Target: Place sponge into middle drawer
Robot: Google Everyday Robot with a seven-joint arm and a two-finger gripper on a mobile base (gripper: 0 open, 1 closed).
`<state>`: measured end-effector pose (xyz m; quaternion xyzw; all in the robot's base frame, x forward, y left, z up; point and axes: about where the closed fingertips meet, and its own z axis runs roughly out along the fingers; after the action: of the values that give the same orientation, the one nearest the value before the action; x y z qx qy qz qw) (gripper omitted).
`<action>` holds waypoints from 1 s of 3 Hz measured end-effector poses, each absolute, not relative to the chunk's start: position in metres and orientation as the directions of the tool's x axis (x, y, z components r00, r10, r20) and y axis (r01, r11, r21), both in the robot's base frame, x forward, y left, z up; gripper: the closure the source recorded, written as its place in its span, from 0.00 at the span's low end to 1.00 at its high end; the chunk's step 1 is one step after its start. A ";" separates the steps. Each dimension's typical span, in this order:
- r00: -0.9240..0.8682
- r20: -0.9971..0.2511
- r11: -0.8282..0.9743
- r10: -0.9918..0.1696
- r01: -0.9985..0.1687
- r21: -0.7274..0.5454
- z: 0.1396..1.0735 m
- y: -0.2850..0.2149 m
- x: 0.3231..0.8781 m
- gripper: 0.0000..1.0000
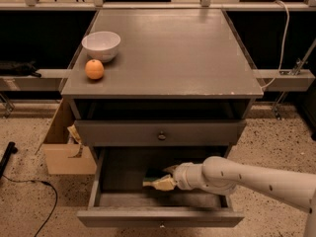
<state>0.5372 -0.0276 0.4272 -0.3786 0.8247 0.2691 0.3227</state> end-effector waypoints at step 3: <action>-0.538 -0.707 0.594 -0.460 -0.778 0.205 0.388 -0.033 0.544 1.00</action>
Offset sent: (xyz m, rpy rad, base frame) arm 0.0076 -0.0131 -0.0352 -0.0305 0.0206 -0.0383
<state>0.5440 -0.0327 0.3877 -0.3692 0.8380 0.2580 0.3080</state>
